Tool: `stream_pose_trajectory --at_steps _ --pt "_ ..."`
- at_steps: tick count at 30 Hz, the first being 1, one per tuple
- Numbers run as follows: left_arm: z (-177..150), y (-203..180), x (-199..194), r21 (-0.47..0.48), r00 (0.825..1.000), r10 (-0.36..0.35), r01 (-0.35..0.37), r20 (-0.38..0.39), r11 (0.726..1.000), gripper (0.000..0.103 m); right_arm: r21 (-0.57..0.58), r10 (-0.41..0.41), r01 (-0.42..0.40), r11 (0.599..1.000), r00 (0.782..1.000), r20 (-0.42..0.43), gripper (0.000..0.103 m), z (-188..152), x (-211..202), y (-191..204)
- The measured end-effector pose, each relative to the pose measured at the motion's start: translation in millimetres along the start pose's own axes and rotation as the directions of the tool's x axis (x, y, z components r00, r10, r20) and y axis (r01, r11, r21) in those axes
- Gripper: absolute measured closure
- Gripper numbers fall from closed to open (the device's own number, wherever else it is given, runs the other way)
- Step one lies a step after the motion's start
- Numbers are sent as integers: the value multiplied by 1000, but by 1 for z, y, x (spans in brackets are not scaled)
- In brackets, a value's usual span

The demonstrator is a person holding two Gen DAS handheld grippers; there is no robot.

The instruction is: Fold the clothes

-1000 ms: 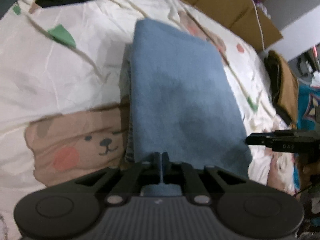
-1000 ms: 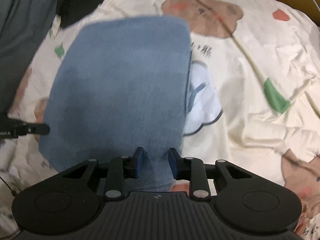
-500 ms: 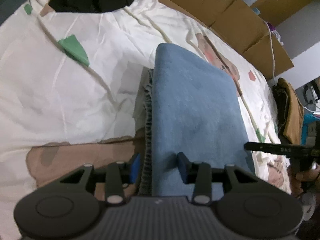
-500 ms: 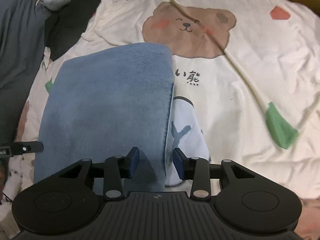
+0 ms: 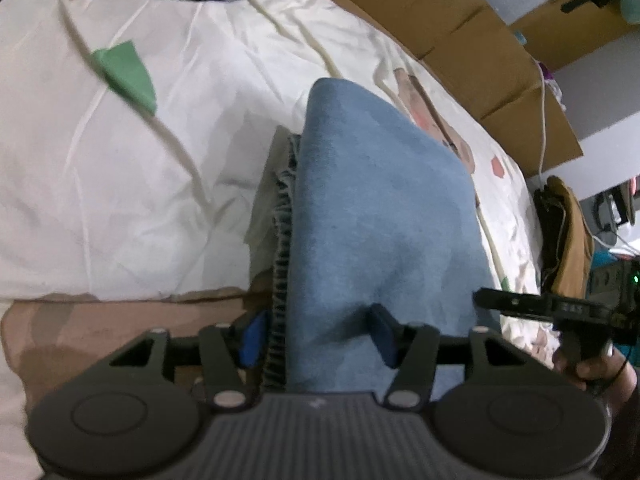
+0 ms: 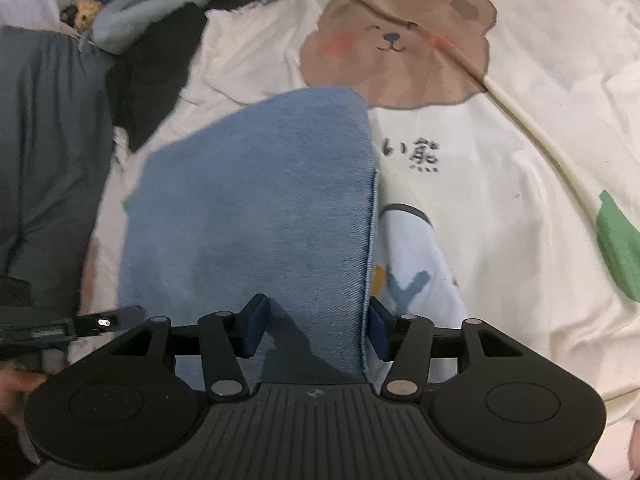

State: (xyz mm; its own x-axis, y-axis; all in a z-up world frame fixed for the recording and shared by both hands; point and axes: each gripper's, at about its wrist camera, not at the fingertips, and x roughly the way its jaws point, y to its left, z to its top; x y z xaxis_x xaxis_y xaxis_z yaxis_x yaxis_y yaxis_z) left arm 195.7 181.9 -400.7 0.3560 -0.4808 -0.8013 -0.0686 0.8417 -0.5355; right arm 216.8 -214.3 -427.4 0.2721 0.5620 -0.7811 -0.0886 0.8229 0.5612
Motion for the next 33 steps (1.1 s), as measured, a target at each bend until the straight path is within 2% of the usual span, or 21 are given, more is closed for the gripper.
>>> stream_pose_trajectory --at_steps 6,8,10,12,14,16,21,29,33 --pt "0 4 4 -7 1000 -25 25 -6 1000 43 43 27 -26 999 1000 -15 44 1 15 -9" --pt "0 5 5 -11 1000 -29 29 -9 1000 43 48 34 -33 998 999 -18 46 3 18 -11" --pt "0 5 6 -12 999 -29 29 -13 1000 43 52 34 -33 998 999 -20 58 5 15 -10" --pt "0 5 7 -6 999 -29 28 -20 1000 43 50 35 -33 998 999 -25 78 7 8 -7" --pt "0 6 8 1 999 -30 30 -22 1000 43 4 21 -21 1000 999 -31 81 10 -1 5" --pt "-1 8 8 -5 999 -35 35 -23 999 43 -37 -2 1 999 1000 -28 83 11 -9 18" --pt "-3 6 9 3 999 -35 35 -21 999 44 -33 -27 26 999 999 -25 84 14 -20 29" --pt "-9 -13 21 -11 998 -64 64 -20 998 45 -77 -73 67 995 993 -87 84 22 -39 23" --pt "-17 -30 35 -40 995 -98 97 -15 994 45 -135 -103 86 987 987 -123 84 37 -55 18"
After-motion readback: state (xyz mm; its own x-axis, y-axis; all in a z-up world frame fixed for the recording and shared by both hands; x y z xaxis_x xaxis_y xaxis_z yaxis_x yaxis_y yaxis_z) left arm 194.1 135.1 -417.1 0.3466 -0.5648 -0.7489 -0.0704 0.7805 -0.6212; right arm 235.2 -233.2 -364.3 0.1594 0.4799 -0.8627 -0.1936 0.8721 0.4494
